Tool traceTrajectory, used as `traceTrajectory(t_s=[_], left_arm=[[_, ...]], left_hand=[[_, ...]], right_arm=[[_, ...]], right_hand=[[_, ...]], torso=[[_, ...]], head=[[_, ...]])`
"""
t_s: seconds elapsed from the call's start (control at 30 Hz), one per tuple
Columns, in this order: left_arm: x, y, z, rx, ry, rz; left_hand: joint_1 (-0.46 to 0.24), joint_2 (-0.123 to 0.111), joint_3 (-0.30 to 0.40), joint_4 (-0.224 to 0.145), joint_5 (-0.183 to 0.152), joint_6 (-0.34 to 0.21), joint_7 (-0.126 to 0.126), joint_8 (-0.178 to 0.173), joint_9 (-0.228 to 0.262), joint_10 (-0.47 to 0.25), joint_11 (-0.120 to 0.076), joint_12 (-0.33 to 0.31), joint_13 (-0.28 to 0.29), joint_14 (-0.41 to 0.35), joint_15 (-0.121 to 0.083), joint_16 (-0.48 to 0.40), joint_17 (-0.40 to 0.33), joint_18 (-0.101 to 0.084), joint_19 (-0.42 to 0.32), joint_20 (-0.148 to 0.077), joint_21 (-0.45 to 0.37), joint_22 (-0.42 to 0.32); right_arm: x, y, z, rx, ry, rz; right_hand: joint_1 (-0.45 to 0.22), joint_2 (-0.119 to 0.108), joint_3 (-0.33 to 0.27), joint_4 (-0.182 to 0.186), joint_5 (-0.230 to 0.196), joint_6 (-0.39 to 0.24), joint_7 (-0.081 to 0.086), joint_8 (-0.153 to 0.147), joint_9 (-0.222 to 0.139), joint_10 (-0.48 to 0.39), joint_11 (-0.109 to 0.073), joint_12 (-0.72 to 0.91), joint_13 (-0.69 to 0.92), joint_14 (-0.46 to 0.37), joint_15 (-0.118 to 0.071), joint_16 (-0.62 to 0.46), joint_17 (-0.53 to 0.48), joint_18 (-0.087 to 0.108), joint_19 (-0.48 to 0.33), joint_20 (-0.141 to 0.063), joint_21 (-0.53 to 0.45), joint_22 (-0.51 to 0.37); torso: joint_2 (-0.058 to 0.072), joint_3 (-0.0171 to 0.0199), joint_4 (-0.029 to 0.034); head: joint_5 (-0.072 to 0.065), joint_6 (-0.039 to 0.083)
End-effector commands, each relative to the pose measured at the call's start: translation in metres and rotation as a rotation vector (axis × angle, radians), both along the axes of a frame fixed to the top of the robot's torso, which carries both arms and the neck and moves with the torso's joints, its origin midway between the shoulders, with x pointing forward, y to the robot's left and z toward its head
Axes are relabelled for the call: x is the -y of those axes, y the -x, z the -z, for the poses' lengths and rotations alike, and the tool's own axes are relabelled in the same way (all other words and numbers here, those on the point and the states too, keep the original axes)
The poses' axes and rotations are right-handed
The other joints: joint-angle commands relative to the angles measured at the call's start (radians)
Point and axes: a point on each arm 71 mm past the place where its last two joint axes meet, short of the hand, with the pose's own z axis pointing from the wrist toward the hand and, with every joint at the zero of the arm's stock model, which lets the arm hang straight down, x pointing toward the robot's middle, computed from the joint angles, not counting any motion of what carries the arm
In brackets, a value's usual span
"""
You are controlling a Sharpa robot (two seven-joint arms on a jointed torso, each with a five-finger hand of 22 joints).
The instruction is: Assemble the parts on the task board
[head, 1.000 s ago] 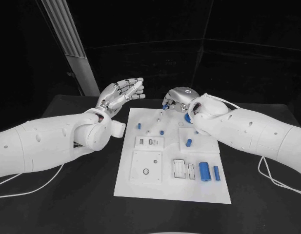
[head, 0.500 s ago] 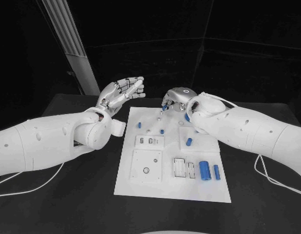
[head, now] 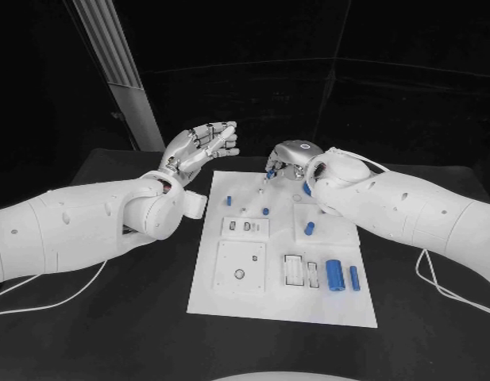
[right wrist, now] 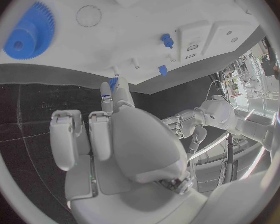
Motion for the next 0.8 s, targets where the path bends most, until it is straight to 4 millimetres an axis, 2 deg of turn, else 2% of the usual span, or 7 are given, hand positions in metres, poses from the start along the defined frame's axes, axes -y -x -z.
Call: traceTrajectory(t_s=[0.03,0.1,0.43,0.8], left_arm=[[-0.0013,0.0046,-0.0161,0.209,0.08,0.011],[-0.0011,0.0045,-0.0161,0.209,0.081,0.012],[0.0,0.004,-0.0161,0.208,0.082,0.016],[0.0001,0.0034,-0.016,0.209,0.083,0.019]], left_hand=[[0.003,0.011,0.005,0.0,-0.002,-0.008,0.131,0.006,-0.001,0.003,0.002,-0.005,0.0,-0.007,-0.001,-0.003,0.001,0.012,-0.009,0.002,0.0,-0.001],[0.003,0.011,0.005,0.0,-0.002,-0.008,0.131,0.006,-0.001,0.003,0.002,-0.005,0.0,-0.007,-0.001,-0.003,0.001,0.012,-0.009,0.002,0.0,-0.001],[0.004,0.013,0.005,0.0,-0.002,-0.011,0.131,0.006,-0.002,0.003,0.003,-0.006,0.0,-0.008,-0.001,-0.004,0.001,0.011,-0.01,0.002,0.0,-0.001],[0.005,0.015,0.004,0.0,-0.002,-0.013,0.131,0.006,-0.002,0.002,0.003,-0.006,0.0,-0.009,0.0,-0.004,0.001,0.011,-0.011,0.002,-0.001,-0.001]], right_arm=[[-0.002,0.0,-0.0005,-0.007,0.011,-0.008],[-0.0025,-0.0002,-0.0003,-0.009,0.012,-0.007],[-0.0031,-0.0018,0.0001,-0.008,0.014,-0.004],[-0.0033,-0.0037,0.0004,-0.003,0.014,-0.005]], right_hand=[[0.01,0.001,0.0,0.007,0.003,0.0,0.005,-0.001,0.002,0.002,0.007,-0.007,-0.001,0.072,0.007,0.005,0.051,-0.007,0.105,0.005,0.003,0.263],[0.01,0.001,0.0,0.007,0.003,0.0,0.005,-0.001,0.002,0.002,0.007,-0.007,-0.001,0.072,0.007,0.005,0.051,-0.007,0.105,0.005,0.003,0.263],[0.011,0.001,0.0,0.008,0.003,-0.001,0.005,-0.002,0.002,0.002,0.008,-0.009,0.0,0.072,0.008,0.005,0.051,-0.007,0.105,0.005,0.003,0.263],[0.011,0.001,0.0,0.008,0.003,-0.001,0.005,-0.002,0.002,0.002,0.008,-0.009,0.0,0.072,0.008,0.005,0.051,-0.007,0.105,0.005,0.003,0.263]], torso=[[0.001,0.0003,-0.0004],[0.001,0.0004,-0.0021],[0.002,0.0013,-0.0011],[0.004,-0.0002,0.0009]], head=[[0.002,-0.004],[0.003,-0.004],[0.006,-0.004],[0.009,-0.002]])
